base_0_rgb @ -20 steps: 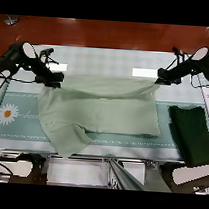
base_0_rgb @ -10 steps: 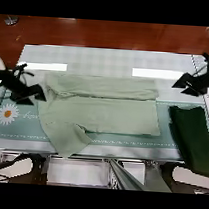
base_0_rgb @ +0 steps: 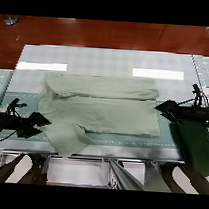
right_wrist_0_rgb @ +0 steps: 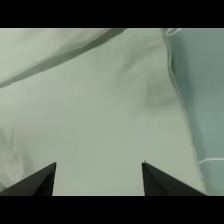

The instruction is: Fold the shirts.

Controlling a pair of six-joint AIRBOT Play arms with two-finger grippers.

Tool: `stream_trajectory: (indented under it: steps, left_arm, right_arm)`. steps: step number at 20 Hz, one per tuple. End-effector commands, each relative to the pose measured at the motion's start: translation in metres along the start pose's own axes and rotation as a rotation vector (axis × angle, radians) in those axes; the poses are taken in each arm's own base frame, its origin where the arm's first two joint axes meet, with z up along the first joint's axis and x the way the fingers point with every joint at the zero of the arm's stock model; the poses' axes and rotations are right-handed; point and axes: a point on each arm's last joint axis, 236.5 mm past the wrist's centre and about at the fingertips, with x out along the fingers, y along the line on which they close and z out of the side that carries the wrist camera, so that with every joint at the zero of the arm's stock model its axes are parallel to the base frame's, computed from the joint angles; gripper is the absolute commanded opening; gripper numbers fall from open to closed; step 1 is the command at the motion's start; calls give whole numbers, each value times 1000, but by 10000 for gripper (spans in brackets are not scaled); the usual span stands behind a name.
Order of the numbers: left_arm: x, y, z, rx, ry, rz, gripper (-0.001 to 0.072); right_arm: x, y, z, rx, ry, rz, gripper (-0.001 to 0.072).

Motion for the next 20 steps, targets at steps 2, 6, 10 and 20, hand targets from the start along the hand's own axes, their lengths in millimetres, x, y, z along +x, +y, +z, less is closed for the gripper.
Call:
stream_trajectory:
  steps: [2, 6, 10, 20]
  left_arm:
    - [17, -4, -13, 0, 38, -19, 702]
    - [27, -3, -26, 21, 123, 4, 702]
    - [34, -1, -28, -6, 161, 2, 702]
    - [39, -43, 3, 162, 26, -97, 22]
  right_arm:
    - [6, 14, -4, 14, -19, 56, 617]
    - [3, 10, 2, 27, -40, 51, 617]
    - [-11, -8, 17, 94, -95, 40, 617]
    - [-27, -101, -37, 150, 100, -336, 617]
